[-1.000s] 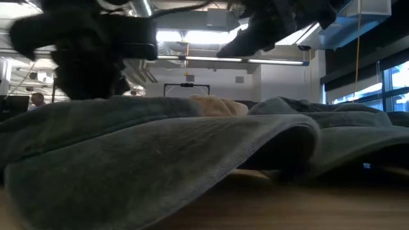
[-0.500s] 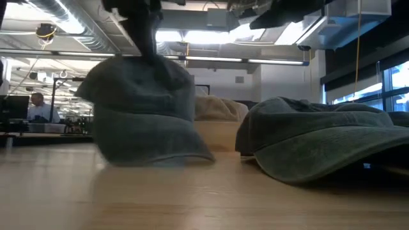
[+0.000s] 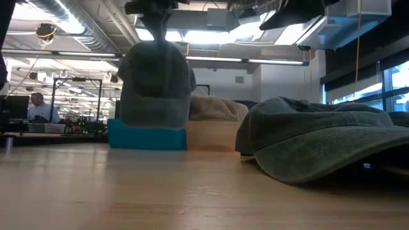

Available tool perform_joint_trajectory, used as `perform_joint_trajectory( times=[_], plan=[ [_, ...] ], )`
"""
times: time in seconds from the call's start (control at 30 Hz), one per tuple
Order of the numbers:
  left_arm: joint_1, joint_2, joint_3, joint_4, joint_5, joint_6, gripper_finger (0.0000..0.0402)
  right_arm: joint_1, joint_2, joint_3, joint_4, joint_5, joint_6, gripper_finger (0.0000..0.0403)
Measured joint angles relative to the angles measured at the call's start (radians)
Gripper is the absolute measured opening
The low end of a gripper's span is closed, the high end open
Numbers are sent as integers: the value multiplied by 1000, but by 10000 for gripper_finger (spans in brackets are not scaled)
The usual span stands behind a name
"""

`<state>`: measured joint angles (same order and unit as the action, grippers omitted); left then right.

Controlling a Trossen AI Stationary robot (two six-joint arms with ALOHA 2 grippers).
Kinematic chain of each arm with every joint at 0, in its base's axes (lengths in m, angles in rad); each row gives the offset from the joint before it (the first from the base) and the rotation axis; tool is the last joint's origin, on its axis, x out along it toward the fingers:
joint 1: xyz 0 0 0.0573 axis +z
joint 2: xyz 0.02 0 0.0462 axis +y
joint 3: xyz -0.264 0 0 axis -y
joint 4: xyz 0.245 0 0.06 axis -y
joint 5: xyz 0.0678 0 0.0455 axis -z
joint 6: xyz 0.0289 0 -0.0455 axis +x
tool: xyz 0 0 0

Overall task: Pick & Place hat
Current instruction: Put the left gray cap into the blue bin

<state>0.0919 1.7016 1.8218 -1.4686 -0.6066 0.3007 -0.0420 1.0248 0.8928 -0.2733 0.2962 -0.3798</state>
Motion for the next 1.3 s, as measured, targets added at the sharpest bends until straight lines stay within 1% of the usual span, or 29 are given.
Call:
perform_joint_trajectory(
  times=[0.13,0.23,0.33,0.43,0.53,0.6,0.73,0.83,0.97,1.07,1.13,1.23,1.3],
  plan=[
    [88,-1,30,9,-10,123,38,-32,0,0,-1,0,9,216],
    [152,-1,30,6,-57,180,38,-54,0,0,0,1,9,216],
    [209,-1,30,16,-66,220,38,-75,0,0,4,0,10,216],
    [257,-1,30,70,-30,240,38,-93,0,0,6,0,11,216],
    [294,4,31,132,63,255,38,-103,1,0,-2,0,12,216],
    [306,11,31,145,103,274,38,-107,1,0,-8,0,14,216],
    [300,35,31,134,92,323,38,-108,1,0,-23,-1,59,216],
    [299,56,31,128,91,404,38,-108,1,-1,-52,-2,67,216],
    [297,94,31,125,76,510,38,-108,2,-2,-67,-2,114,216],
    [306,131,31,126,66,554,38,-108,2,-2,-71,-2,118,216],
    [321,158,31,131,34,578,38,-108,2,-2,-71,-2,133,216],
    [354,193,31,183,-10,589,38,-108,3,-2,-71,-2,164,216],
    [380,214,31,224,-9,613,38,-108,3,-2,-71,-2,166,216]
  ],
)
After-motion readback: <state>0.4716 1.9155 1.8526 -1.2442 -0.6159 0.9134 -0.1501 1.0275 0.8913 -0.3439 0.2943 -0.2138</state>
